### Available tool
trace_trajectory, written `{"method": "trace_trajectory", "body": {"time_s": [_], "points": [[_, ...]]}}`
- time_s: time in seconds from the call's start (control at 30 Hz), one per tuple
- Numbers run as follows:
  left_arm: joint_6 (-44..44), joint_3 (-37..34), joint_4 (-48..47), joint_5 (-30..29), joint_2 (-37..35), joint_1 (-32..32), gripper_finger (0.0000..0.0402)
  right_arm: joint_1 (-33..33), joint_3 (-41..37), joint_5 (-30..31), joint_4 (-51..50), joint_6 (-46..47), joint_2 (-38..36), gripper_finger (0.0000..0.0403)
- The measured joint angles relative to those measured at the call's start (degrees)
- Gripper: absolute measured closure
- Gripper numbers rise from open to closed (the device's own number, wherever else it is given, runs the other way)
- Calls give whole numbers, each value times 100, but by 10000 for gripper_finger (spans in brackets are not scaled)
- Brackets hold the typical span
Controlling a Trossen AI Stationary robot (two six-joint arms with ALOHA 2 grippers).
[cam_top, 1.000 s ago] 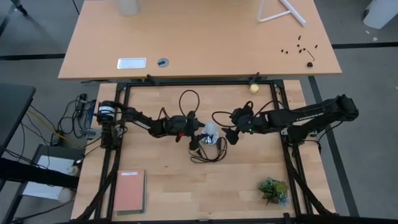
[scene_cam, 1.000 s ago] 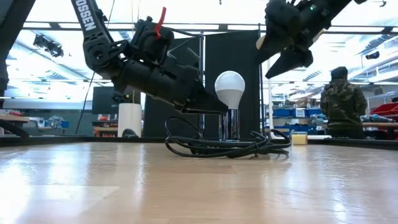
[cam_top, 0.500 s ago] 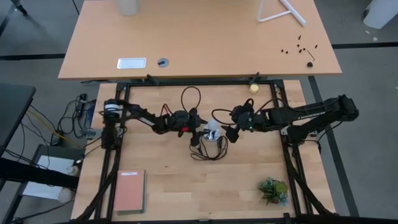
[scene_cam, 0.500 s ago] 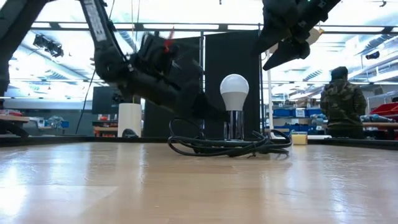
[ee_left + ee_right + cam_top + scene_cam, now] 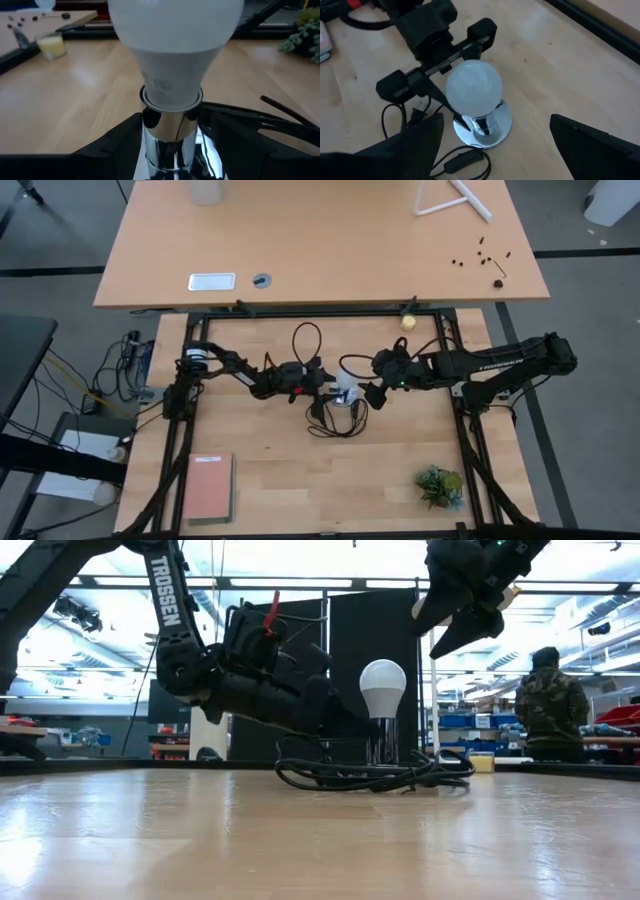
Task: Screw lightbulb
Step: Remove the white lightbulb from the silver lamp
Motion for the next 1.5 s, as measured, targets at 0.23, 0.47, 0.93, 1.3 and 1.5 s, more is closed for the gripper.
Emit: {"method": "trace_trajectory", "body": {"time_s": [0.23, 0.47, 0.93, 1.3, 1.5], "points": [[233, 208, 5, -110, 0, -96, 163, 14, 553, 252, -810, 754, 44, 30], [368, 211, -196, -230, 3, -114, 163, 190, 1562, 387, -1987, 1846, 861, 30], [-92, 579, 308, -366, 846, -114, 173, -21, 3591, -356, -3050, 3490, 2576, 31], [64, 568, 317, -363, 848, -114, 226, -151, 4583, -472, -3896, 3794, 3586, 31], [60, 566, 313, -355, 848, -114, 222, -168, 4741, -778, -4267, 4191, 3796, 31]]}}
